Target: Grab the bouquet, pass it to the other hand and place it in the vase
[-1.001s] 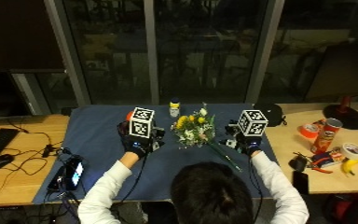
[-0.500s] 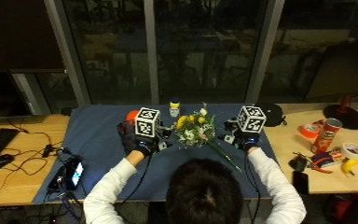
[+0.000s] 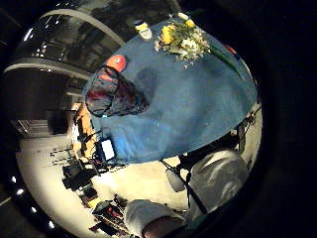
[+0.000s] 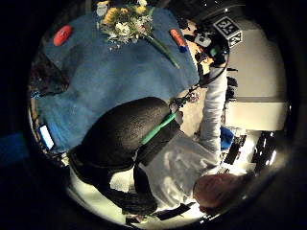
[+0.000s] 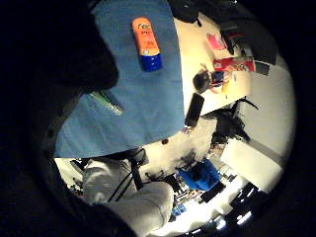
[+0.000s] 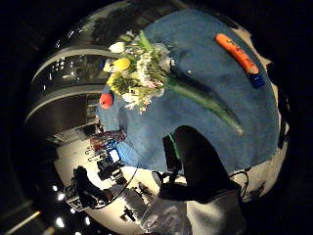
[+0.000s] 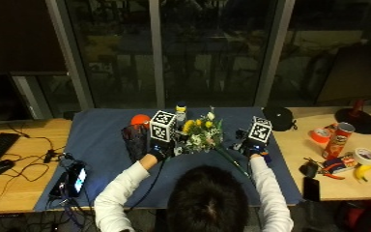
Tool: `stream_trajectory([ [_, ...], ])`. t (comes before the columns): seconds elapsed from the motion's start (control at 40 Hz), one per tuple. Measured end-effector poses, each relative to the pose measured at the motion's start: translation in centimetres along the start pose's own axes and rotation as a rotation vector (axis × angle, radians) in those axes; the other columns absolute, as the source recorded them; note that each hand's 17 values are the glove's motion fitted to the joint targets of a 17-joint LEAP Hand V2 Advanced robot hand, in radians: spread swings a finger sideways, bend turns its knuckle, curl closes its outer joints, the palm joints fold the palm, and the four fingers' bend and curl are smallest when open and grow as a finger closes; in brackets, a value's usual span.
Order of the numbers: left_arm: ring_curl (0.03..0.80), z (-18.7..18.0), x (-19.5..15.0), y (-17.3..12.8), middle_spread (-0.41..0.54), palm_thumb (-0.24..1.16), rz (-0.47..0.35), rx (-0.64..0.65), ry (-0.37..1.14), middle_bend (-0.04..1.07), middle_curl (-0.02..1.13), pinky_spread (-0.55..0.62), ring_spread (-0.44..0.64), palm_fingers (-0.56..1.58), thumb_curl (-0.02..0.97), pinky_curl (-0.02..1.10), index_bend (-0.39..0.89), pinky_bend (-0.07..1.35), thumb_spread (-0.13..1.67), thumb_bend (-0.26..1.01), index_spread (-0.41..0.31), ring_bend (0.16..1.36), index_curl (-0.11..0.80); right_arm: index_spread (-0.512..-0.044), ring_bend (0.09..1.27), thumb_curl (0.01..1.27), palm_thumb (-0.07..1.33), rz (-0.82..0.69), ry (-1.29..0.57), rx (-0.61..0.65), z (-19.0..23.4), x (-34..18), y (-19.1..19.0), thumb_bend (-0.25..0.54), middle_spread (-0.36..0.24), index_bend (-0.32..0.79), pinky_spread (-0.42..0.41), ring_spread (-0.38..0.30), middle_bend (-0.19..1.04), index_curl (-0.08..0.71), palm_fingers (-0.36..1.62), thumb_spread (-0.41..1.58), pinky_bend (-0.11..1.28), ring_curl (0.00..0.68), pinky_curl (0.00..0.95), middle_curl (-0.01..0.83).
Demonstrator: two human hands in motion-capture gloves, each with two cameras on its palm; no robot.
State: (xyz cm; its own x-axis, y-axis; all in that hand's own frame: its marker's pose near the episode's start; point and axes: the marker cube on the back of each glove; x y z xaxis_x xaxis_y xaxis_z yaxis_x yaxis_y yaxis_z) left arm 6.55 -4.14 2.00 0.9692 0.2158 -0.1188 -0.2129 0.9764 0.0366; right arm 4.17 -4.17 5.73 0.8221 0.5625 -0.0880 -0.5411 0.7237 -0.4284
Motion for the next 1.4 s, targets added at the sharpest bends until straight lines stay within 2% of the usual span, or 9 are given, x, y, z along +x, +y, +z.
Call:
stream_trajectory([
  [0.08,0.280,0.5,-0.2,-0.1,0.313,0.05,-0.002,-0.015,-0.012,0.31,0.29,0.31,0.31,0.00,0.237,0.31,0.10,0.64,0.96,-0.03,0.070,0.83,0.084,-0.169,0.77,0.30,0.51,-0.114,-0.014,0.172,2.2,-0.2,-1.6,0.004,0.038,0.01,0.121,-0.016,0.33,0.032,0.47,1.11,0.84,0.336,0.364,0.333],
  [0.3,0.280,1.2,-0.6,-0.7,0.288,0.05,0.004,-0.011,-0.022,0.32,0.31,0.31,0.31,0.02,0.263,0.31,0.10,0.63,0.92,-0.03,0.064,0.83,0.100,-0.158,0.77,0.34,0.62,-0.111,0.038,-0.020,9.2,-0.7,-3.2,-0.003,-0.007,0.06,0.041,-0.080,0.36,0.053,0.56,1.07,0.81,0.355,0.363,0.367],
  [0.43,0.280,1.7,-0.7,-1.1,0.262,0.06,-0.006,-0.018,-0.021,0.33,0.32,0.30,0.29,0.05,0.274,0.32,0.10,0.62,0.90,-0.03,0.057,0.83,0.108,-0.151,0.74,0.36,0.68,-0.062,0.200,0.109,10.3,-1.7,-4.2,0.006,-0.017,0.07,0.013,-0.097,0.36,0.064,0.59,1.06,0.79,0.352,0.351,0.374],
  [0.55,0.284,2.2,-0.7,-0.9,0.246,0.06,-0.008,-0.080,-0.059,0.33,0.33,0.30,0.28,0.05,0.284,0.32,0.10,0.61,0.90,-0.03,0.055,0.83,0.115,-0.206,0.79,0.38,0.79,-0.108,0.231,0.200,10.1,-2.7,-5.2,0.014,-0.113,0.16,-0.222,-0.201,0.33,0.118,1.10,0.98,0.80,0.353,0.331,0.379],
  [0.68,0.284,2.9,-1.1,-0.4,0.236,0.07,-0.016,-0.128,-0.097,0.32,0.34,0.30,0.27,0.06,0.290,0.32,0.10,0.61,0.90,-0.03,0.053,0.82,0.123,-0.239,0.75,0.38,0.82,-0.059,0.072,0.155,10.4,-2.0,-5.2,-0.013,-0.158,0.19,-0.289,-0.226,0.38,0.194,1.18,0.93,0.73,0.395,0.361,0.418],
  [0.73,0.283,3.1,-1.4,-0.2,0.229,0.07,-0.017,-0.126,-0.090,0.32,0.34,0.30,0.27,0.06,0.292,0.32,0.11,0.60,0.90,-0.03,0.047,0.82,0.128,-0.241,0.72,0.40,0.94,-0.053,0.001,0.186,10.6,-1.9,-5.4,0.056,-0.161,0.35,-0.295,-0.215,0.49,0.260,1.38,0.94,0.63,0.397,0.341,0.459],
  [0.85,0.276,3.7,-2.0,0.4,0.210,0.07,-0.012,-0.101,-0.021,0.32,0.34,0.29,0.27,0.10,0.298,0.32,0.13,0.58,0.90,-0.03,0.038,0.79,0.149,-0.239,0.84,0.39,0.95,-0.088,-0.194,0.369,10.0,-2.2,-5.7,0.030,-0.180,0.31,-0.291,-0.222,0.58,0.297,1.49,0.97,0.64,0.442,0.364,0.500],
  [1.08,0.256,5.9,-3.0,0.4,0.137,0.20,-0.024,0.043,0.130,0.33,0.35,0.24,0.22,0.27,0.314,0.30,0.21,0.50,0.99,0.02,0.011,0.71,0.213,-0.229,0.94,0.35,0.82,-0.186,-0.581,0.498,7.1,-3.8,-3.1,-0.064,-0.175,0.42,-0.253,-0.199,0.76,0.389,1.51,0.98,0.69,0.504,0.418,0.582],
  [1.4,0.254,7.1,-4.3,-1.8,0.081,0.31,-0.075,0.210,0.433,0.26,0.36,0.19,0.17,0.38,0.317,0.30,0.17,0.41,1.09,0.00,-0.017,0.62,0.289,-0.212,1.00,0.34,0.84,-0.384,-1.059,0.692,0.7,-7.0,1.1,-0.010,-0.156,0.57,-0.233,-0.184,0.85,0.498,1.43,0.99,0.75,0.545,0.471,0.629],
])
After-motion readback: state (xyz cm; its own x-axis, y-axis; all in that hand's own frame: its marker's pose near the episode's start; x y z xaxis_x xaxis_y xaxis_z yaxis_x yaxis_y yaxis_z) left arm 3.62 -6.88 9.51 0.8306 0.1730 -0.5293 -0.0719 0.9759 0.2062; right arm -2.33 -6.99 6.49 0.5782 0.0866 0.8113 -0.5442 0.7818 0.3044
